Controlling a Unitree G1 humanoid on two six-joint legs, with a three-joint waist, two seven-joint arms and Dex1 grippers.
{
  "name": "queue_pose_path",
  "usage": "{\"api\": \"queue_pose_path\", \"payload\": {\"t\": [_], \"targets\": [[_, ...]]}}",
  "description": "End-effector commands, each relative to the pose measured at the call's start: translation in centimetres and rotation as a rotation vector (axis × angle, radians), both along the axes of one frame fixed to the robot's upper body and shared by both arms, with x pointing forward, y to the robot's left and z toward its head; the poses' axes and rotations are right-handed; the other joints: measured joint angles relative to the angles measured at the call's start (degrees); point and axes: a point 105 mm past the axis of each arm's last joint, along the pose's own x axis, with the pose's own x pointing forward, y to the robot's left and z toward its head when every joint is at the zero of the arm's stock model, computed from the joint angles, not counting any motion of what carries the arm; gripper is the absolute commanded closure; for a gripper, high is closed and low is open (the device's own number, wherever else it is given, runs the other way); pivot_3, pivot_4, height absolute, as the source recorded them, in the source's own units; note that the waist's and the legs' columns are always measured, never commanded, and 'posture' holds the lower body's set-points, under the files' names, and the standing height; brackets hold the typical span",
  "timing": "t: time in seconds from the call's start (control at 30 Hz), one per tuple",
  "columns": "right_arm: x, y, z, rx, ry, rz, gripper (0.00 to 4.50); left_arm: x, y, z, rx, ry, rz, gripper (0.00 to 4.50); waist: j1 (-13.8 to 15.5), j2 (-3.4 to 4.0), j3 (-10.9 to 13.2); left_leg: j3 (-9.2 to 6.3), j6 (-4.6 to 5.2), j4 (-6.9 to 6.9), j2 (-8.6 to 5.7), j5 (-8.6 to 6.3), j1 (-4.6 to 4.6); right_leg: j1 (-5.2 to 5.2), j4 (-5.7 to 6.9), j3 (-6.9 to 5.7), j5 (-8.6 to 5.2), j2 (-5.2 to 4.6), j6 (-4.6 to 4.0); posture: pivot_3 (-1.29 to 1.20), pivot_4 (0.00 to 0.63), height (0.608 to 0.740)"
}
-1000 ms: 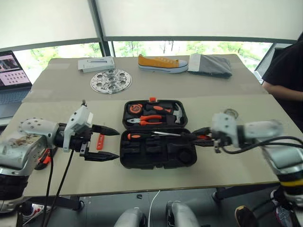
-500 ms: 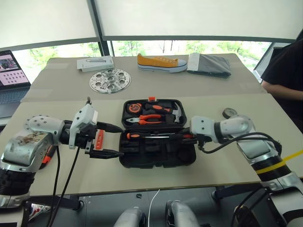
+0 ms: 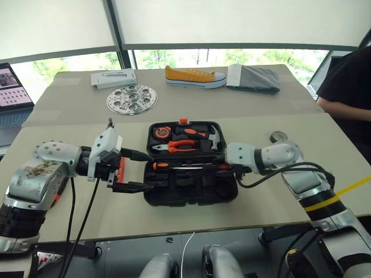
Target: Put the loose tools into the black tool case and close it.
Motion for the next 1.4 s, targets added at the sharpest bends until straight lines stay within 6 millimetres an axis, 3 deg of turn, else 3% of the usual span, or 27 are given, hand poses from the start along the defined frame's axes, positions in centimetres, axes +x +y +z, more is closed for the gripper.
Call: {"api": "queue_pose_path", "payload": {"t": [0.03,0.1,0.4,0.53,0.77,0.9,1.0,1.4], "targets": [[0.3,0.2,2.0,0.062,-0.047,-0.01,0.49,0.1,-0.1,0.6,0.001,-0.036,-0.006,0.0,0.08,0.0,0.0,-0.02,0.0,0.0,0.0,0.0,-0.01,0.0,0.0,-0.01,0.0,0.0,0.0,0.0,0.15,0.74],[0.1,0.5,2.6,0.084,-0.051,-0.005,0.06,0.2,-0.1,0.7,0.001,-0.039,-0.003,0.0,0.08,0.0,0.0,-0.02,0.0,0.0,0.0,0.0,-0.01,0.0,-0.01,-0.01,0.0,0.0,0.0,0.0,0.15,0.74],[-0.7,-0.5,0.8,0.024,0.044,-0.027,0.06,0.7,0.0,0.8,0.001,-0.05,-0.001,0.0,0.09,0.0,0.0,-0.02,0.01,0.02,-0.01,0.0,-0.03,0.0,-0.01,-0.01,0.0,-0.01,0.0,0.0,0.15,0.74],[-0.1,-1.3,0.3,0.016,0.073,-0.075,1.07,0.9,0.1,0.9,0.003,-0.056,0.0,0.0,-0.01,0.0,0.0,-0.02,0.01,0.0,-0.01,0.0,-0.03,-0.01,0.0,-0.01,0.0,0.0,0.0,0.0,0.15,0.74],[-0.6,-0.5,0.6,0.038,0.093,-0.027,3.4,1.0,0.3,0.9,0.013,-0.057,-0.001,0.0,-0.07,-0.01,0.0,-0.02,0.01,0.0,-0.01,0.0,-0.02,-0.01,0.0,-0.01,0.0,0.0,0.0,0.0,0.15,0.74],[-1.5,1.7,1.8,0.091,0.084,0.066,3.43,1.0,0.3,0.8,0.015,-0.056,-0.001,0.0,-0.1,-0.01,0.0,-0.03,0.01,0.0,-0.01,0.0,-0.03,-0.02,0.0,0.0,0.0,0.0,0.0,0.0,0.15,0.74],[-1.5,2.2,1.9,0.085,0.063,0.079,3.43,0.9,0.2,0.8,0.014,-0.056,-0.003,0.0,-0.12,-0.01,0.0,-0.03,0.01,0.0,-0.01,0.0,-0.03,-0.03,0.0,0.0,0.0,0.0,0.0,0.0,0.15,0.74],[0.0,0.9,0.3,-0.025,0.013,0.033,3.43,0.9,0.2,0.9,0.012,-0.061,0.001,0.0,-0.14,-0.01,0.0,-0.05,0.01,0.01,-0.02,0.0,-0.05,-0.03,0.0,-0.02,0.0,0.02,0.0,0.0,0.15,0.74]]}}
